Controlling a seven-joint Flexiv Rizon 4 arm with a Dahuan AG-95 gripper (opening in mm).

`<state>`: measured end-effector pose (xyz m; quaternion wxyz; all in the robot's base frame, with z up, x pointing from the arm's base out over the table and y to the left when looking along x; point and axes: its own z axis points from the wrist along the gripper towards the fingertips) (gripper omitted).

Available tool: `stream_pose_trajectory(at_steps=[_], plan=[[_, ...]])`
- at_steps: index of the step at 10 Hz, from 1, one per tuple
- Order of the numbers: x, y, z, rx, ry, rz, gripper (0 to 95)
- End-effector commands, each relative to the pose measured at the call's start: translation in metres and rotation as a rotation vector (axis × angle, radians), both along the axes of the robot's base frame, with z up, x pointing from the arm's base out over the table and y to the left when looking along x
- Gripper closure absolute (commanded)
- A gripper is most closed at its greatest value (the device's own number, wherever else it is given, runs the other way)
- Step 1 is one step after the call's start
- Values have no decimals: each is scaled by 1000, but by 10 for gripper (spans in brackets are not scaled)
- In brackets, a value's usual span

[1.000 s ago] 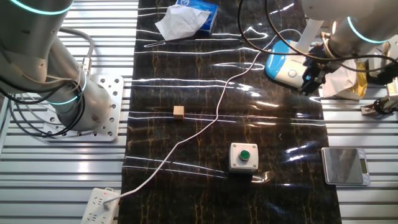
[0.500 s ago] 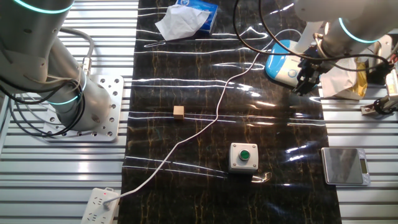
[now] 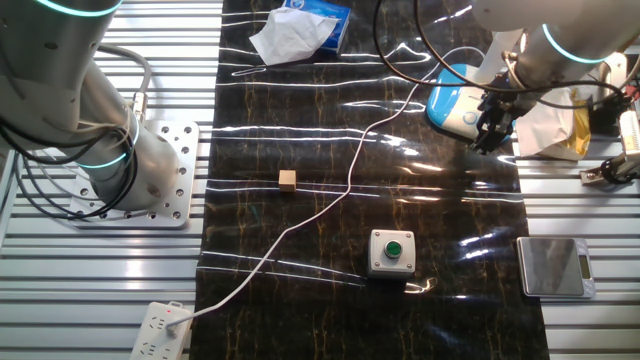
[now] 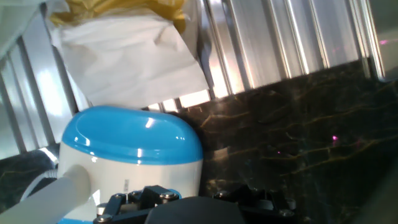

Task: Turn off the desk lamp by pressing the button

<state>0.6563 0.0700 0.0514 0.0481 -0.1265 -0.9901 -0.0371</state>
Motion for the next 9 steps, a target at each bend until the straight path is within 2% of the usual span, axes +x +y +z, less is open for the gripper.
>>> stream_pose_trajectory(at_steps=[1, 3, 4, 6, 9], plan=[[0, 0, 0, -1, -2, 2, 190], [0, 0, 0, 10, -3, 20, 190], [0, 0, 0, 15, -19, 37, 190], [0, 0, 0, 13, -11, 53, 190], [0, 0, 0, 5, -1, 14, 190]])
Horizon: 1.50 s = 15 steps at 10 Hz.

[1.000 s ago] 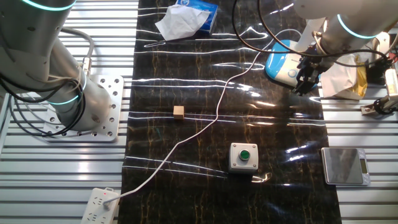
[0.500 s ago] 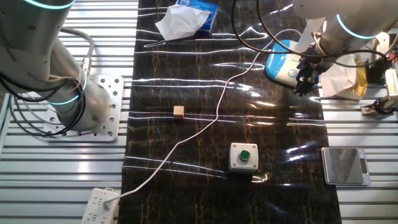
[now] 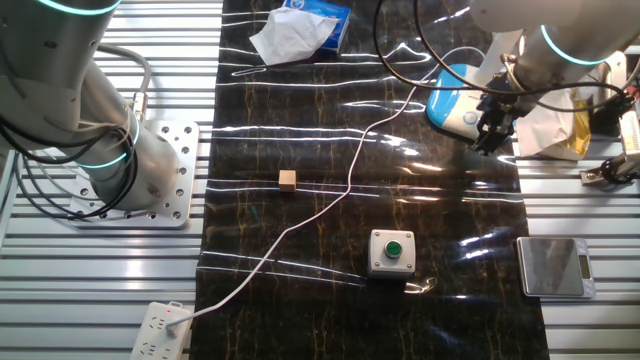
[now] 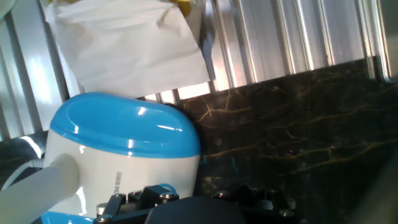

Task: Turn off the desk lamp by pressing the button

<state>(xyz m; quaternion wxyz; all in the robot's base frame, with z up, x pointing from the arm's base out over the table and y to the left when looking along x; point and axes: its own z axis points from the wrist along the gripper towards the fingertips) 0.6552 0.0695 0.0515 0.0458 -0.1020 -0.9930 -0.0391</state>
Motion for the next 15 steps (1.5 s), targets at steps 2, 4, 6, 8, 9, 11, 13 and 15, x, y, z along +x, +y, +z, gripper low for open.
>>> stream_pose_trajectory(at_steps=[2, 4, 6, 8, 9, 11, 13, 15], plan=[[1, 0, 0, -7, 42, -46, 190], [0, 0, -1, -1, 41, -46, 190], [-13, -2, -4, -1, 43, -44, 190], [-21, -3, -6, -1, 38, -46, 190], [-21, -3, -6, -4, 38, -46, 190], [-21, -7, -6, -2, 37, -46, 190], [-20, -7, -9, -3, 25, -47, 190], [-19, -8, -15, 3, 12, -48, 190]])
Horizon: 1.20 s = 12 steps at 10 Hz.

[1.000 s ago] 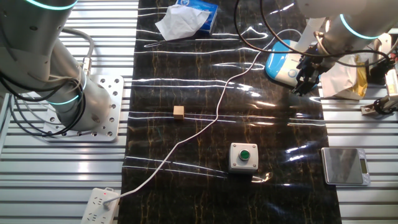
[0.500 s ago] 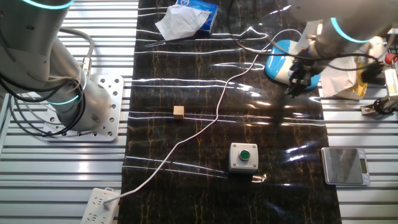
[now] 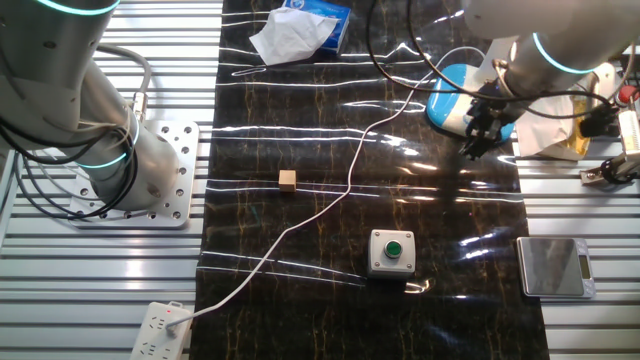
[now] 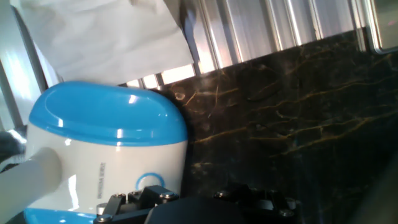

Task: Turn off the desk lamp by pressing the button

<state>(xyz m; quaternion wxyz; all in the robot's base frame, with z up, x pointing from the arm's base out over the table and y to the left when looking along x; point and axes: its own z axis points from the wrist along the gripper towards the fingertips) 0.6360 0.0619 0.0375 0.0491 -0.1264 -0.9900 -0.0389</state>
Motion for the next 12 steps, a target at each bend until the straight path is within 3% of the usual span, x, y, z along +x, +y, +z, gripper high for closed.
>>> stream_pose_trajectory(at_steps=[1, 7, 9, 10, 12], plan=[[1, 0, -4, 9, 1, 0, 190], [10, 1, -5, 18, -12, -1, 190], [10, 5, -10, 15, -12, -1, 190], [10, 5, -11, 16, 2, 0, 190], [10, 5, -11, 21, -9, -1, 190]])
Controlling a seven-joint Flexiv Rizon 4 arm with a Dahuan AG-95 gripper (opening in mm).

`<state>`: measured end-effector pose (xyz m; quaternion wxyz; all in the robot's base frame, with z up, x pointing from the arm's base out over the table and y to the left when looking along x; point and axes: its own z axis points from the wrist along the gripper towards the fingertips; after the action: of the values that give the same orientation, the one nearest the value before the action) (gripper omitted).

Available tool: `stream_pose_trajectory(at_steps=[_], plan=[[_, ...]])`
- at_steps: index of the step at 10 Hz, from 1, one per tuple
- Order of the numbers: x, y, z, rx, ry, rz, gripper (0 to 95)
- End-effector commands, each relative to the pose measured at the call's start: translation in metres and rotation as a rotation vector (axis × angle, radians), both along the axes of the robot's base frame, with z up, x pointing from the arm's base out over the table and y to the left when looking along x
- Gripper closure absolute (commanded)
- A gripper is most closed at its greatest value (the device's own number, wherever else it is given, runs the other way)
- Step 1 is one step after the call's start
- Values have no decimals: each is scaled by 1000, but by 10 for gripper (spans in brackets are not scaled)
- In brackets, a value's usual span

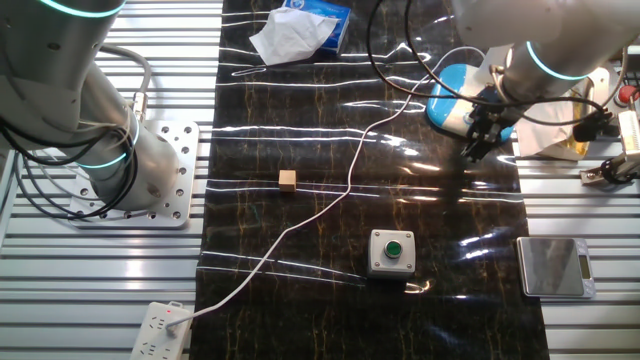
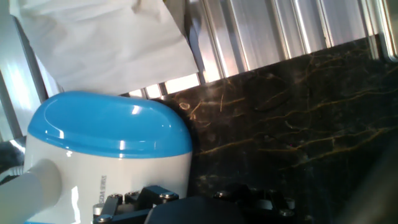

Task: Turn off the desk lamp by pressing the button

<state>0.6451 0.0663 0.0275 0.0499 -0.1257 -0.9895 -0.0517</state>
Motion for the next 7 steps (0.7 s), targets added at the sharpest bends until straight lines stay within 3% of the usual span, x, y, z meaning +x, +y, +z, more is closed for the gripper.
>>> stream_pose_trajectory(at_steps=[1, 2, 3, 4, 5, 7], plan=[[0, 0, -2, -7, -3, 0, 190], [0, 0, -3, -23, 3, 0, 190], [-2, 0, -8, -4, 0, 0, 190], [-4, 0, -13, -10, -5, -1, 190], [-7, 0, -19, -14, -29, -3, 190], [-7, -1, -16, -12, -28, -3, 190]])
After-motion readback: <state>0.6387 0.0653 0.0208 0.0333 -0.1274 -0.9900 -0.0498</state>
